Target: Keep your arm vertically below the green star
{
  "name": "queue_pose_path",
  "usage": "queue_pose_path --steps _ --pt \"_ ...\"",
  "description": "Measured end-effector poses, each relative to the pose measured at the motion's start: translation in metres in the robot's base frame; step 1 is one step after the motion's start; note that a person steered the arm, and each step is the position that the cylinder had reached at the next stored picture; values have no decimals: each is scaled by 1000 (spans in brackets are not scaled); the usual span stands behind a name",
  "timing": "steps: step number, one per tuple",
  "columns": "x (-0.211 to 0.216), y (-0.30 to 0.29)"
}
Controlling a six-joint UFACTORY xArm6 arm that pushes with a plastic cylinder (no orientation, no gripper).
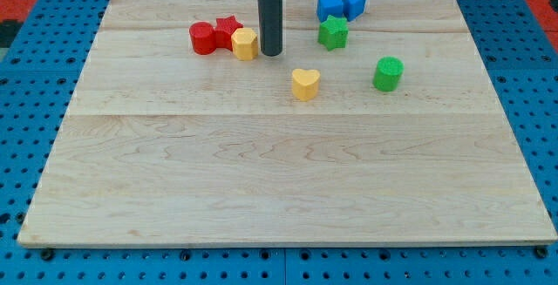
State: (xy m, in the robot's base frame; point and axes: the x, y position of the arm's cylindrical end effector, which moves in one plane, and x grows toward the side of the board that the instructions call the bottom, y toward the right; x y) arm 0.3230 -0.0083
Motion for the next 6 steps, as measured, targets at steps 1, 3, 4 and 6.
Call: queue_pose_path --steps 1,3,4,6 --pt "0 12" --pt "-4 -18" --pt "-2 24" --pt "18 68"
